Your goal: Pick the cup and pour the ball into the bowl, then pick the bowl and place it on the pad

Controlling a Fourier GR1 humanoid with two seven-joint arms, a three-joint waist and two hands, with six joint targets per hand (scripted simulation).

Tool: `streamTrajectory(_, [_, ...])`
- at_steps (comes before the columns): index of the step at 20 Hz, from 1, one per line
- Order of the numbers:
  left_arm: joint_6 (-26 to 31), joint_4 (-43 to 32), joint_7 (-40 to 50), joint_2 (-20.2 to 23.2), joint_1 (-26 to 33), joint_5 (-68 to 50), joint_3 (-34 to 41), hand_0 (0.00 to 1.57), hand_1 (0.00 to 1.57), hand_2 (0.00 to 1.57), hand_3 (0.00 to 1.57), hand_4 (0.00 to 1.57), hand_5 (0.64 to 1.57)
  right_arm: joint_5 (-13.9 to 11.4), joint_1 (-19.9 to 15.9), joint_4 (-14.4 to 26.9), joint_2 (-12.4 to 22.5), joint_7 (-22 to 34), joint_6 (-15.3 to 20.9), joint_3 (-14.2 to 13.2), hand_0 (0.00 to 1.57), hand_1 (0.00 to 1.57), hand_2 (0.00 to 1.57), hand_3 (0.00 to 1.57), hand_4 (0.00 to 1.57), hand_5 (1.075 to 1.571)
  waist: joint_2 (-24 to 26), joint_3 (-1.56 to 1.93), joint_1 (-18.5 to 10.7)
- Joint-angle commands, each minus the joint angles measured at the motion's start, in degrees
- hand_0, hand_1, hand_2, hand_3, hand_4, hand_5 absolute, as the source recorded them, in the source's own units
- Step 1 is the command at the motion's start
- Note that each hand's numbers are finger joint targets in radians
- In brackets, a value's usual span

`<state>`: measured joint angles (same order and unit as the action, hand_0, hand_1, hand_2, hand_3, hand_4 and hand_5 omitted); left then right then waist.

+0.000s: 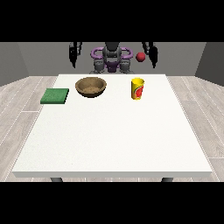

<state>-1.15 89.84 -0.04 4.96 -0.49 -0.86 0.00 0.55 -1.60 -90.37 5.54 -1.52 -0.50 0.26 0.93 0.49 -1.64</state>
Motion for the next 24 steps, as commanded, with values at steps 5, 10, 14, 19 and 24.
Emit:
streamTrajectory(5, [0.6, 5.2, 5.6, 3.0, -0.5, -0.3, 0.8, 0.0, 0.0, 0.0, 0.0, 0.0, 1.535, 0.7, -0.8, -5.3, 2.1, 5.7, 0.0, -0.9, 0.0, 0.0, 0.0, 0.0, 0.62, 1.559, 14.4, -0.3, 0.2])
streamTrajectory(10, [-6.2, 13.8, 24.3, -4.8, 0.0, -4.1, -9.4, 0.0, 0.0, 0.0, 0.0, 0.0, 1.536, 7.6, 2.1, -6.6, 3.4, 15.6, 0.0, -6.7, 0.0, 0.0, 0.0, 0.0, 0.61, 1.561, 18.4, -0.45, 1.4])
streamTrajectory(14, [-11.9, 19.9, 25.9, -4.9, -2.5, -2.3, -11.5, 0.0, 0.0, 0.0, 0.0, 0.0, 1.536, 10.6, 1.5, -9.7, 4.4, 15.8, -1.6, -8.7, 0.0, 0.0, 0.0, 0.0, 0.55, 1.563, 11.9, -0.48, 1.5])
streamTrajectory(19, [-7.3, 19.6, 18.1, -3.7, -1.2, -2.6, -7.0, 0.0, 0.0, 0.0, 0.0, 0.0, 1.524, 10.4, 5.1, -9.9, 2.0, 6.5, -3.6, -9.0, 0.0, 0.0, 0.0, 0.0, 0.48, 1.558, 4.7, -0.48, 3.0])
streamTrajectory(24, [-5.2, 11.0, 6.0, -2.1, -7.7, -3.3, -0.8, 0.0, 0.0, 0.0, 0.0, 0.0, 1.52, 10.1, -2.4, -10.1, 3.4, 6.1, -3.7, -9.1, 0.0, 0.0, 0.0, 0.0, 0.31, 1.566, -4.8, -0.53, 5.2])
